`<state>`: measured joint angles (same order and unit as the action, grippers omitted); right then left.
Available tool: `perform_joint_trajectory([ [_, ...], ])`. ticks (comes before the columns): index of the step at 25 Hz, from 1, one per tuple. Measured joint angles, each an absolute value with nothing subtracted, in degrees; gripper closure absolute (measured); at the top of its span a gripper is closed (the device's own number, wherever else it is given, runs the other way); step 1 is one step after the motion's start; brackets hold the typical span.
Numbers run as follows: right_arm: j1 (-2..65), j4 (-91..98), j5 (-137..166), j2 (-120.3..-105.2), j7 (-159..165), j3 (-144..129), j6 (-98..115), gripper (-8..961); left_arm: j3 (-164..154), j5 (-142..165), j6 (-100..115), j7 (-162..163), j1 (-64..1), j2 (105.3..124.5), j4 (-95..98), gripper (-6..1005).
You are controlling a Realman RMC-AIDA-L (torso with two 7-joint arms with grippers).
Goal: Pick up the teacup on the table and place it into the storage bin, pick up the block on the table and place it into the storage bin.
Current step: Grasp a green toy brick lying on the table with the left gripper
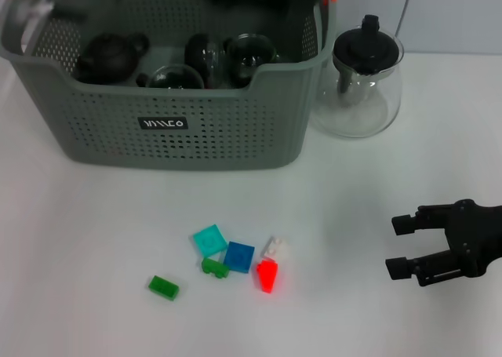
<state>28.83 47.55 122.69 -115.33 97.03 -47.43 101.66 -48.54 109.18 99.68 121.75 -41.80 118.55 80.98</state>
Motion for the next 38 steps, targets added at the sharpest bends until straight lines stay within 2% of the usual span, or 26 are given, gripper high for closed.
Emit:
perform_joint_trajectory([
  [5,28.83,47.50,122.70,-115.30,96.96,-47.44,100.77,12,-48.98,109.73,114.15,117.43,-36.97,119.08,84.53,252],
  [9,29.19,47.22,122.70,-115.34,96.85,-47.61,100.36,11,-54.99,122.44,113.74,113.68,-33.99,121.14,86.25,256],
  [15,29.81,46.03,122.70,-115.14,96.86,-47.78,100.25,11,-69.08,142.76,107.78,110.56,-33.22,124.04,84.69,259],
  [32,29.23,45.96,122.70,-115.49,97.54,-47.58,100.19,14,-88.89,158.86,94.21,112.24,-34.48,124.75,74.26,264],
  [38,28.95,45.96,122.70,-115.45,97.53,-47.47,100.20,15,-89.67,158.94,92.85,111.84,-34.74,124.80,71.77,325],
])
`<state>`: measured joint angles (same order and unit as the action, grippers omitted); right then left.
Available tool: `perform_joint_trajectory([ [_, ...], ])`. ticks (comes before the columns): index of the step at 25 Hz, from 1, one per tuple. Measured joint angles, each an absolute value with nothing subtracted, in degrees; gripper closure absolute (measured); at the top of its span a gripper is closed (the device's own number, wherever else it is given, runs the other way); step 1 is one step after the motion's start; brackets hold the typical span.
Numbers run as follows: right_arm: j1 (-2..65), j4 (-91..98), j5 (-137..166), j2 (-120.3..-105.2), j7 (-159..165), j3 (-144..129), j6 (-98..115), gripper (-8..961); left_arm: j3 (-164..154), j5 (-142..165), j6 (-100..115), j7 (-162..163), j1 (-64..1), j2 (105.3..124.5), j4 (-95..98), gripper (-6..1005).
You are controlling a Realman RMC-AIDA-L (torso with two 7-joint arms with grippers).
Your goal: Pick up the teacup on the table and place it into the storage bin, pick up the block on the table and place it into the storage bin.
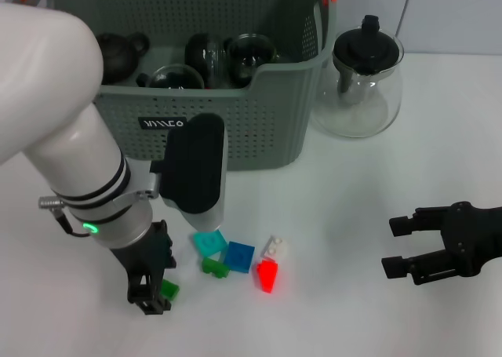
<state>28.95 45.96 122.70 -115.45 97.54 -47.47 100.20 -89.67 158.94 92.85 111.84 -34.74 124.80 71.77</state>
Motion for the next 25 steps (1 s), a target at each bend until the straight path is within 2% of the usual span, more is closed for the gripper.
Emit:
perform_joint_trajectory([
  [10,28.95,45.96,122.70,-115.40,97.45,-47.46,100.20,35,-89.85,158.88,91.39,111.57,-34.16,124.81,70.04,512],
  [21,28.71,45.63,122.70,-115.26,97.41,-47.46,100.22,56,-82.31,151.19,97.38,111.79,-32.28,124.69,79.31,809],
  [25,28.75,45.54,122.70,-115.15,97.27,-47.46,100.32,64,-65.99,138.86,104.28,114.69,-34.55,124.36,83.96,809],
])
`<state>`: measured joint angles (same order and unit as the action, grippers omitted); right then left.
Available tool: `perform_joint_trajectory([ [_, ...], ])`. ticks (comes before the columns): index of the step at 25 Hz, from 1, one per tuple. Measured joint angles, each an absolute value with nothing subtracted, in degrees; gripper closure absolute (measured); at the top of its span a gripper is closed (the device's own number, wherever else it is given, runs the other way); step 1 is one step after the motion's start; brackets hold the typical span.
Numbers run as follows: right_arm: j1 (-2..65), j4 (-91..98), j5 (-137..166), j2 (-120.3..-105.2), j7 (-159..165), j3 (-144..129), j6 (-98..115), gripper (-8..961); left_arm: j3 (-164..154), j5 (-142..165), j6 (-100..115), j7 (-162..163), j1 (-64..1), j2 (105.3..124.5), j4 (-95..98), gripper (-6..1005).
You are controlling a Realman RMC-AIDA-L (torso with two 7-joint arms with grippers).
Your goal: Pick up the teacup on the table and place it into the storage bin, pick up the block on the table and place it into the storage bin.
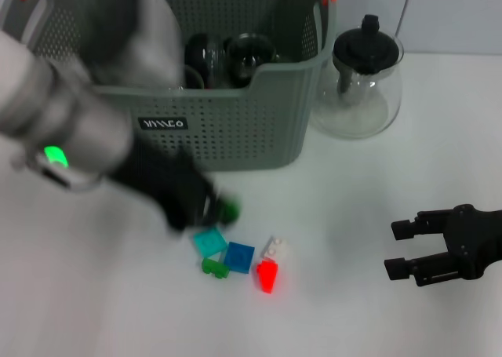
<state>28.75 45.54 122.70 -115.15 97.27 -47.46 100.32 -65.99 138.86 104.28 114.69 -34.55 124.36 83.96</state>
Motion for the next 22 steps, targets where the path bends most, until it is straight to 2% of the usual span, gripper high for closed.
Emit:
perform_joint_trajectory([
  [4,28.83,45.53,122.70,-115.13,97.05,-47.48,100.32,71,-49.09,125.74,105.03,116.41,-37.87,123.50,85.92,810],
  [8,29.07,45.52,122.68,-115.06,96.99,-47.51,100.47,73,-44.75,120.91,98.83,118.94,-42.24,120.84,83.66,810],
  [14,29.23,45.73,122.70,-114.98,96.95,-47.68,100.43,72,-50.82,130.40,79.60,125.41,-49.19,118.19,72.09,809],
  [19,29.34,45.89,122.69,-114.90,96.89,-47.74,100.28,72,-52.70,137.96,69.65,127.96,-55.80,117.16,57.32,809],
  [22,29.39,45.91,122.70,-114.70,96.87,-47.69,100.25,72,-53.99,141.23,67.07,128.02,-57.88,117.63,52.79,794],
])
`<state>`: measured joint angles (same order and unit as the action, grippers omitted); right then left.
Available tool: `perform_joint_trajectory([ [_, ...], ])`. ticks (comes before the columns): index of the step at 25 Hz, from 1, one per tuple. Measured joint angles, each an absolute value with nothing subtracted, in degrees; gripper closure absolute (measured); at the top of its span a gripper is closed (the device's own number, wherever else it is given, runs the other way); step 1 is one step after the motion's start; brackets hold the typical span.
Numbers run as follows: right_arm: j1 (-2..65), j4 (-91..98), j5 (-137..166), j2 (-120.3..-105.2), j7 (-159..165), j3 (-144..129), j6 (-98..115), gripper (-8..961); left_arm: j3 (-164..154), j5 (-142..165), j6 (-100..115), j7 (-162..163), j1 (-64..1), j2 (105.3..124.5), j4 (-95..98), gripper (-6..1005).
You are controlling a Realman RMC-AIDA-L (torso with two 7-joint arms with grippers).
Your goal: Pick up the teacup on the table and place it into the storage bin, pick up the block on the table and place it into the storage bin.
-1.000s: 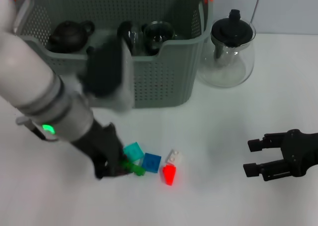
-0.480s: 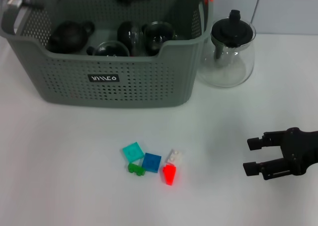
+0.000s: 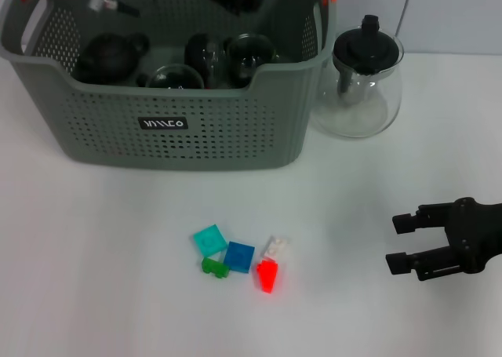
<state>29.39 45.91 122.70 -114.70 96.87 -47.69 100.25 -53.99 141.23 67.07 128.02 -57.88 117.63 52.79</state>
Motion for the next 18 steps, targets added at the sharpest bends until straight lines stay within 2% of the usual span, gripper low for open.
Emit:
perform_joint_trajectory([
  [5,29.54,45.67,122.70,-114.36,96.86,-47.49,100.22,73,-56.74,142.54,64.45,128.17,-57.91,119.37,52.98,717],
  [12,29.62,45.67,122.69,-114.34,96.85,-47.46,100.19,73,-56.12,142.32,64.01,128.53,-57.39,119.44,54.22,588],
  [18,29.70,45.69,122.69,-114.34,96.85,-47.45,99.97,72,-50.42,127.78,75.43,126.25,-50.41,119.57,68.17,431],
])
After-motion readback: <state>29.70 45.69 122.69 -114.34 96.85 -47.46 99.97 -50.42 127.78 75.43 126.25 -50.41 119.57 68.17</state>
